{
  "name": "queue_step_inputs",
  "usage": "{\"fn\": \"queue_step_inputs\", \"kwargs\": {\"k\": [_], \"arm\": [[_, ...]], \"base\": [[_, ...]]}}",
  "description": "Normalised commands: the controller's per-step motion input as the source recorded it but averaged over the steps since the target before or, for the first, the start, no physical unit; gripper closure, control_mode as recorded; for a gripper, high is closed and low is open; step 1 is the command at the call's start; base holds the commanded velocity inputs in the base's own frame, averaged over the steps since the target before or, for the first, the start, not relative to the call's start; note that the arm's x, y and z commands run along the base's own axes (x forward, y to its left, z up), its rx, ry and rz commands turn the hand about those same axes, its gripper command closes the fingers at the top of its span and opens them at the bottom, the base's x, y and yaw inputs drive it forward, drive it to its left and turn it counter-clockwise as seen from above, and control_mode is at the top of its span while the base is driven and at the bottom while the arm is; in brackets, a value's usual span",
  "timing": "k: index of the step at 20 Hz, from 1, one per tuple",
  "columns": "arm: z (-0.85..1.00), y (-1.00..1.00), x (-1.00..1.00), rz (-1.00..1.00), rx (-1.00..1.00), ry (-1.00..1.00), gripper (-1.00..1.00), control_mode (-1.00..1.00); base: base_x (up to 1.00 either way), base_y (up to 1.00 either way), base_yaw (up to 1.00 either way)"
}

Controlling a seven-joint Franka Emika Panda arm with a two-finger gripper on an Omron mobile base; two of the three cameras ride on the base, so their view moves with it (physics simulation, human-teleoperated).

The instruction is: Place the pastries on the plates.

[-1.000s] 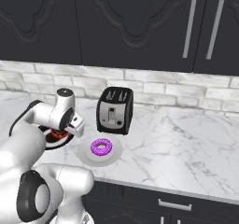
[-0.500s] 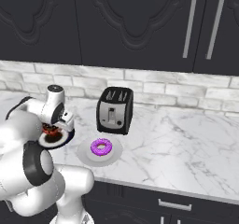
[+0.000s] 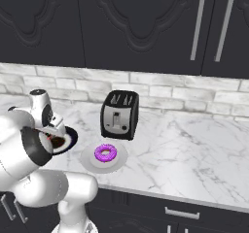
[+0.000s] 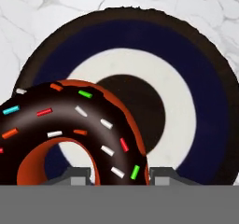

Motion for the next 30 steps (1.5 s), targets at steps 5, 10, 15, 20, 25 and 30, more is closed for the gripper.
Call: {"fn": "queue_step_inputs", "kwargs": {"k": [5,10,15,20,25,30], "arm": [[-0.02,-0.15,0.50,-0.03,-0.05,0.15,1.00,-1.00],[-0.01,-0.10,0.18,-0.01,0.00,0.06,1.00,-1.00],[-0.35,0.07,0.00,0.00,0.00,0.15,1.00,-1.00],[-0.37,0.00,0.00,-0.02,-0.03,0.08,1.00,-1.00],[-0.23,0.00,0.00,-0.02,-0.06,0.01,1.00,-1.00],[-0.10,0.00,0.00,-0.02,-0.06,0.01,1.00,-1.00]], "base": [[0.00,0.00,0.00],[0.00,0.00,0.00],[0.00,0.00,0.00],[0.00,0.00,0.00],[0.00,0.00,0.00],[0.00,0.00,0.00]]}}
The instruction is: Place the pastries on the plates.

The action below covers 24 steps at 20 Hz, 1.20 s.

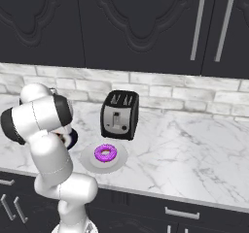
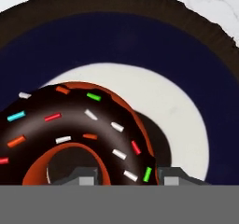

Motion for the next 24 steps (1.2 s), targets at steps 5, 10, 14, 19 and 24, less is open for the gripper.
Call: {"fn": "queue_step_inputs", "kwargs": {"k": [5,10,14,19,24], "arm": [[0.00,0.00,-0.03,0.00,0.00,0.00,-1.00,-1.00],[0.00,0.00,-0.13,-0.01,-0.02,0.00,-1.00,-1.00],[0.01,-0.05,-0.35,-0.01,0.00,-0.03,-1.00,-1.00],[0.23,-0.07,-0.39,0.00,0.00,-0.07,-1.00,-1.00],[0.51,-0.13,-0.28,0.00,0.00,-0.11,-1.00,-1.00]], "base": [[0.00,0.00,0.00],[0.00,0.00,0.00],[0.00,0.00,0.00],[0.00,0.00,0.00],[0.00,0.00,0.00]]}}
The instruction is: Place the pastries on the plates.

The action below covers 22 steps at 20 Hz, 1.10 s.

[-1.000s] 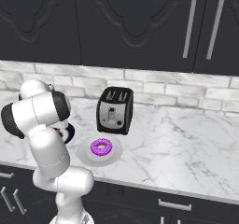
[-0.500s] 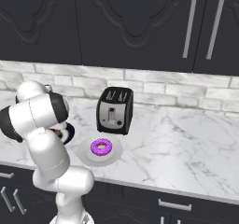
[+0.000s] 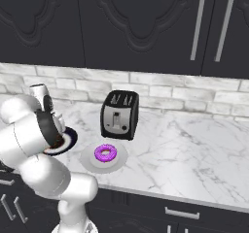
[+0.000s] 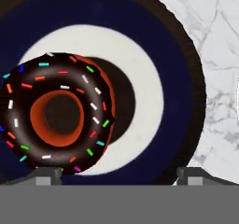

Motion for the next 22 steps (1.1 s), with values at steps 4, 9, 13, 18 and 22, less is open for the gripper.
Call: {"fn": "queue_step_inputs", "kwargs": {"k": [4,9,13,18,22], "arm": [[0.39,-0.11,-0.57,0.00,0.03,-0.06,-1.00,-1.00],[0.05,-0.08,-0.83,0.00,0.02,-0.01,-1.00,-1.00],[0.46,-0.15,-0.83,0.00,0.02,-0.09,-1.00,-1.00],[0.50,-0.40,-0.70,0.00,0.01,-0.12,-1.00,-1.00],[0.59,-0.56,-0.69,0.00,0.04,-0.12,-1.00,-1.00]], "base": [[0.00,0.00,0.00],[0.00,0.00,0.00],[0.00,0.00,0.00],[0.00,0.00,0.00],[0.00,0.00,0.00]]}}
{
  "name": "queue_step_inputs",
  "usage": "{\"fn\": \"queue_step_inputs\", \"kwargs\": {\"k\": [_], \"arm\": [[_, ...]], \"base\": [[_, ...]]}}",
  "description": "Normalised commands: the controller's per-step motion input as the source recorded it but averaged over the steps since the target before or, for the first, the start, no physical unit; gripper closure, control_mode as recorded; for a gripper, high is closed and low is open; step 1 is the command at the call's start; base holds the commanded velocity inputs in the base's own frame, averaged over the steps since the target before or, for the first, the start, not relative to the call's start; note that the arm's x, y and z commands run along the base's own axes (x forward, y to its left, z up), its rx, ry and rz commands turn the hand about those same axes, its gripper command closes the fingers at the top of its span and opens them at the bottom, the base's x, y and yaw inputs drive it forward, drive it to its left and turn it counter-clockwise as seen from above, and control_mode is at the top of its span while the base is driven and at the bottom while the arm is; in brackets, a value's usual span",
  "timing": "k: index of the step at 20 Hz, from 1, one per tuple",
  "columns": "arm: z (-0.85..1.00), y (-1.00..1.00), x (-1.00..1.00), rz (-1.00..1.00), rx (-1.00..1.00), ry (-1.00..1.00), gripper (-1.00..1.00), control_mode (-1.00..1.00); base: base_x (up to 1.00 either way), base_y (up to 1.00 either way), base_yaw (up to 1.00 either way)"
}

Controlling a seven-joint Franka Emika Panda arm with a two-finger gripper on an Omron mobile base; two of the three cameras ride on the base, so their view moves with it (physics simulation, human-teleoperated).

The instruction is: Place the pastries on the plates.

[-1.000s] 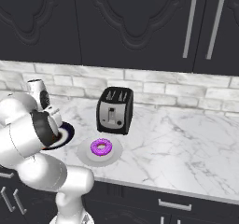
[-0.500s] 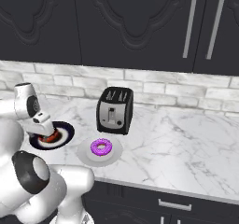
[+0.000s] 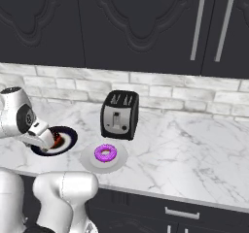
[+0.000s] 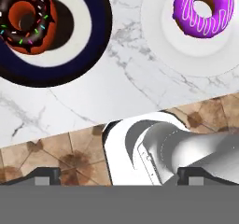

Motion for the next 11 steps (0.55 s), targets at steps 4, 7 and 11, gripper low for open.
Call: {"fn": "queue_step_inputs", "kwargs": {"k": [4,7,11], "arm": [[0.61,-0.51,-0.56,0.01,0.05,-0.14,-1.00,-1.00],[0.67,-0.40,-0.37,0.03,0.03,-0.15,-1.00,-1.00],[0.50,-0.58,-0.51,0.05,0.02,-0.17,-1.00,-1.00]], "base": [[0.00,0.00,0.00],[0.00,0.00,0.00],[0.00,0.00,0.00]]}}
